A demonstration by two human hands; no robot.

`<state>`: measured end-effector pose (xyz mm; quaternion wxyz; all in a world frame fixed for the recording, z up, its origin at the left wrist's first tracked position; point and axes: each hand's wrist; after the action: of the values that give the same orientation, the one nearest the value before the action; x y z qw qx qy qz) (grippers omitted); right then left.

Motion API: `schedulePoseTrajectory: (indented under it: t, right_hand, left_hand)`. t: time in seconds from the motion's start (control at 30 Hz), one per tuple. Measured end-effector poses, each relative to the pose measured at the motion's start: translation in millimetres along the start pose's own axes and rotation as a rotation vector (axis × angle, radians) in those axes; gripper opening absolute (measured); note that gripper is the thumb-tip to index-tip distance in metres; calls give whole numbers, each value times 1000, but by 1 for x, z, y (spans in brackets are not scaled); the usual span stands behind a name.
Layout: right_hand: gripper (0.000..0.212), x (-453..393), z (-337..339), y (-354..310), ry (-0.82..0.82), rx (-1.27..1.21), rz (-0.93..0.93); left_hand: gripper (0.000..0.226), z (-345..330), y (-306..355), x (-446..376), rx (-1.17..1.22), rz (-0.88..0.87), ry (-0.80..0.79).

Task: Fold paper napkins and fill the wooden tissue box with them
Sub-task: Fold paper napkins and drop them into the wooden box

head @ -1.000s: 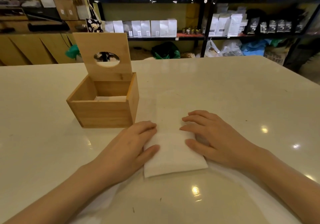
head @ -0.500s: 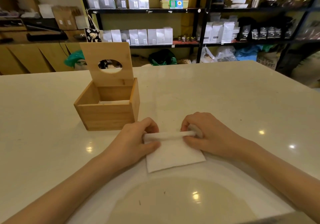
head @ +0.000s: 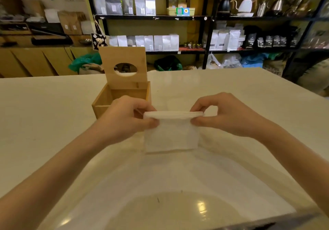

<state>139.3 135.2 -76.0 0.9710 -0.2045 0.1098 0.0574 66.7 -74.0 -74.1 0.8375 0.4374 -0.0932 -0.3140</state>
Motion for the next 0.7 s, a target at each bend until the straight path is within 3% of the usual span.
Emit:
schedulePoseTrajectory:
  t: [0.23,0.33,0.43,0.7]
  right_hand:
    - [9,-45,9,-28,38,-208,-41]
    - [12,-71,2,-33,24,-391,-126]
    - [8,-95,-13,-39,24,-368,-179]
    - [15,-135,-39,-37,-17,-188,-251]
  left_hand:
    - [2,58,1,-7,222,138,163]
    - [8,75,-7,-18,205,199,243]
    - [11,86,-20,-32,197,287,296]
    - [8,103,-59,-61,-237,262,282]
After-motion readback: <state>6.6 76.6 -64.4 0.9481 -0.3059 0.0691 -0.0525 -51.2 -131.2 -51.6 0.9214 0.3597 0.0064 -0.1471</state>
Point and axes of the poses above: each hand's wrist, its own x-axis away from the middle knuckle, its own z-axis out of the back of the hand, y = z × x, and after that the axes turned 11 degrees about x, right-handed
